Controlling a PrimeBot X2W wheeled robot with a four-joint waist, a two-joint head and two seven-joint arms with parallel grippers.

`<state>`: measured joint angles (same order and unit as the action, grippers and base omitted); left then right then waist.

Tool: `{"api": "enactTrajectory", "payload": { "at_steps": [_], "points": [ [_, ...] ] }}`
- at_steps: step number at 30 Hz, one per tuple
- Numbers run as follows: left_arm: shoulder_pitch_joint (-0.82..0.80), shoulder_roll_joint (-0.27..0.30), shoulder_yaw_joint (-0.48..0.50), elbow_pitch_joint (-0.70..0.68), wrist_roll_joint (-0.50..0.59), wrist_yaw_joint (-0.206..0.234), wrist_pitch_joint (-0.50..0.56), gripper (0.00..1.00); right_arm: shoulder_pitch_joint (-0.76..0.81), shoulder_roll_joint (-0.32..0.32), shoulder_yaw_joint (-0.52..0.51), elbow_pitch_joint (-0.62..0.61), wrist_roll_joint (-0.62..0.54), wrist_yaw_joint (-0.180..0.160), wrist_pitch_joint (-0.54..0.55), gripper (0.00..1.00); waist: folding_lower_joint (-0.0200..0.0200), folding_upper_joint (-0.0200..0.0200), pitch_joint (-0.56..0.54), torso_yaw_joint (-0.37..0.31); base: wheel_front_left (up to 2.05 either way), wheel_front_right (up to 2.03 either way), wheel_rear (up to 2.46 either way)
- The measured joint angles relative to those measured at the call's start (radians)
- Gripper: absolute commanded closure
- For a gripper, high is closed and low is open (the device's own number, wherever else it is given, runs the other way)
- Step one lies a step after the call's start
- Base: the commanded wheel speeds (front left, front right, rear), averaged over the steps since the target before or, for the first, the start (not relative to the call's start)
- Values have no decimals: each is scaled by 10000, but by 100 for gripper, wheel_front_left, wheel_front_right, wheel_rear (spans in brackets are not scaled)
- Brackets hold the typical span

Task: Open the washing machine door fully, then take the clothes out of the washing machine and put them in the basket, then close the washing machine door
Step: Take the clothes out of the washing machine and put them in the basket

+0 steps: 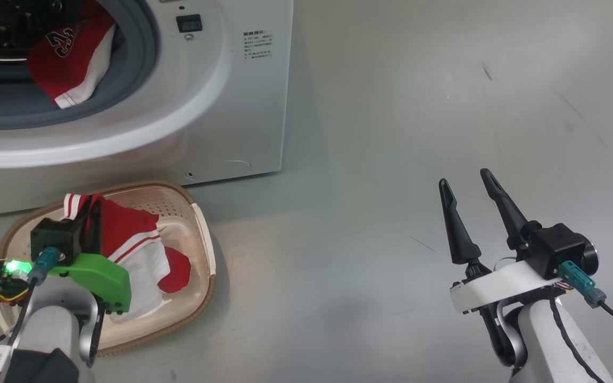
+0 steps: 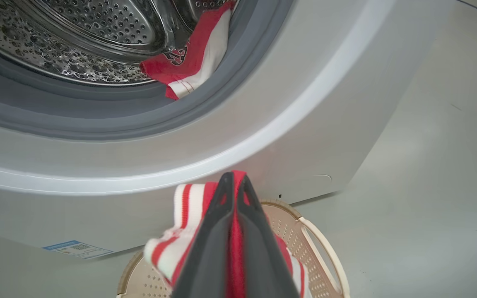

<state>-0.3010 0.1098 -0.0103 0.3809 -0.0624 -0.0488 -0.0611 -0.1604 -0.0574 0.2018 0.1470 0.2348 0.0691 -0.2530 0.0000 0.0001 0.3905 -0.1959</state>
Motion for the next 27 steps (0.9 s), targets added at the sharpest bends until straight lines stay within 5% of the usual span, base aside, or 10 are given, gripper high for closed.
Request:
{"api": "enactTrajectory", "payload": {
  "at_steps": [27],
  "points": [
    [-1208, 336, 617, 3229, -134, 316, 134, 100, -457, 42, 15, -102, -194, -13, 0, 0, 0, 0, 1539, -318, 0, 0, 0]
  ]
}}
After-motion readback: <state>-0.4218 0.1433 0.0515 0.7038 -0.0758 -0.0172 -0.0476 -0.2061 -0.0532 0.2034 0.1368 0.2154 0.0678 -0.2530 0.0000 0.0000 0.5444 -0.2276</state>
